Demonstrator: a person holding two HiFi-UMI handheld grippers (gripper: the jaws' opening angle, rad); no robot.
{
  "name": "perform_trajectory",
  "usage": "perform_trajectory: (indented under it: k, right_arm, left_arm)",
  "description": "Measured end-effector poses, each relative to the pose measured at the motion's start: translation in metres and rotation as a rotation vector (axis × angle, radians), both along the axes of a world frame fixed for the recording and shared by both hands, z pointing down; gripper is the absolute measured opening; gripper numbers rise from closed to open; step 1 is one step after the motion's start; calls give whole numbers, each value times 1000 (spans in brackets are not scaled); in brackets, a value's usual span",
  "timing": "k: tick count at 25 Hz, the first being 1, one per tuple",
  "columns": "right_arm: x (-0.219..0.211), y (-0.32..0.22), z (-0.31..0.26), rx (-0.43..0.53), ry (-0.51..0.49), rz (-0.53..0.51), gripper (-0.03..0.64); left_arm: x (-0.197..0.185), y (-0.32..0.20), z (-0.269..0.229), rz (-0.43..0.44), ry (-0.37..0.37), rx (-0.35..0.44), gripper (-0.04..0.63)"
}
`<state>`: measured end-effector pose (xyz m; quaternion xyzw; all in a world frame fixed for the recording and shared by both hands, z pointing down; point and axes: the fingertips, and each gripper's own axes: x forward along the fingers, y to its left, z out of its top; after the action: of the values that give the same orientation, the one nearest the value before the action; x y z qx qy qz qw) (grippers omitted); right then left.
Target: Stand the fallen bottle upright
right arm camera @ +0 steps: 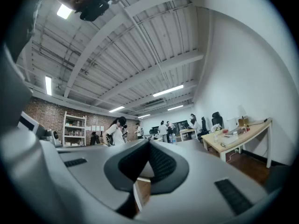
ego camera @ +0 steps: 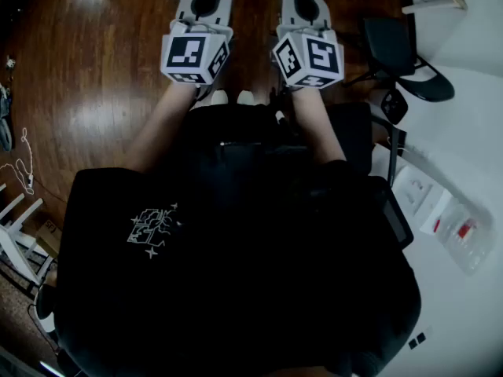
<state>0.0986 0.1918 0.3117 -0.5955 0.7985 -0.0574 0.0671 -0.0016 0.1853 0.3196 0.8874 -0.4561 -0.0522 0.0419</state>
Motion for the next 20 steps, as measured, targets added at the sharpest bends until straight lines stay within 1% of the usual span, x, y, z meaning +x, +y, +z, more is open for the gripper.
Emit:
perform_trajectory:
  k: [5, 12, 16, 20]
  right_arm:
    - [10, -2, 6, -3, 0, -17, 14]
    - [21, -13, 14, -19, -8, -27, 14]
    - [17, -30, 18, -29, 3, -36, 14]
    - [15, -56, 25, -37, 3, -29, 14]
  left_arm:
    - [16, -2, 2, -2, -3, 3, -2]
    - [23, -9, 12, -14, -24, -11, -1]
    - [21, -25, 17, -14, -22, -18, 0]
    - [19, -52, 24, -11, -15, -24, -2]
